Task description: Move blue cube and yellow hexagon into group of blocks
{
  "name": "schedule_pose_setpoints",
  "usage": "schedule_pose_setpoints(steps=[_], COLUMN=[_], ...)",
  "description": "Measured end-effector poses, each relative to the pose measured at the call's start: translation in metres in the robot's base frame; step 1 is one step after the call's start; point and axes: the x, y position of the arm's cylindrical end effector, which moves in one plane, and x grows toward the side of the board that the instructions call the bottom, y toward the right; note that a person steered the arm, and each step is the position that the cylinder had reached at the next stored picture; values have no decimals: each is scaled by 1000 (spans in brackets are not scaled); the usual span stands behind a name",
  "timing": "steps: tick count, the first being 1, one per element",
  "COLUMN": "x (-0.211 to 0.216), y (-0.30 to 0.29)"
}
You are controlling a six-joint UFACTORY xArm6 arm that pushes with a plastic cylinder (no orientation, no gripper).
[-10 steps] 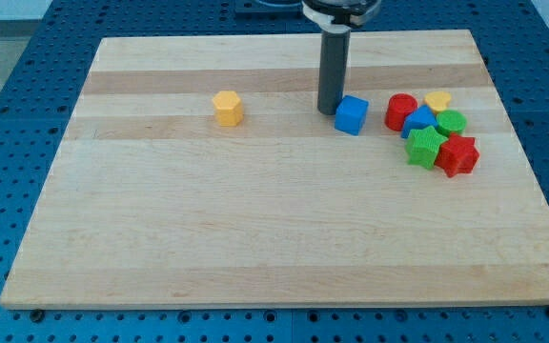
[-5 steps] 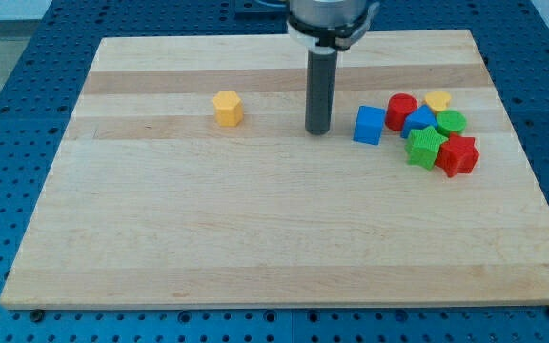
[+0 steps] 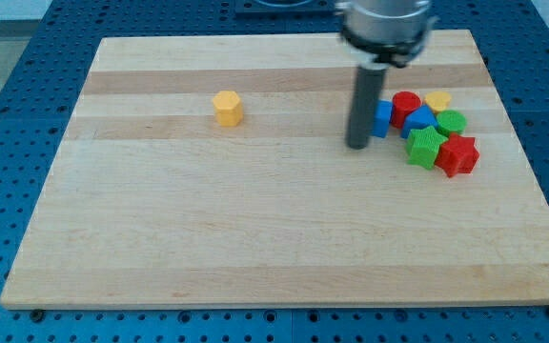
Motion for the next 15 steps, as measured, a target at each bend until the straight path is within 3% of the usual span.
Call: schedule_pose_setpoints(steps=[2, 3, 4, 5, 6, 7, 9, 11, 12, 13, 15], x=[-4, -35, -85, -93, -47, -2, -5, 1, 10, 21, 21], y=[-219, -276, -270, -205, -118, -81, -129, 9, 6, -47, -21])
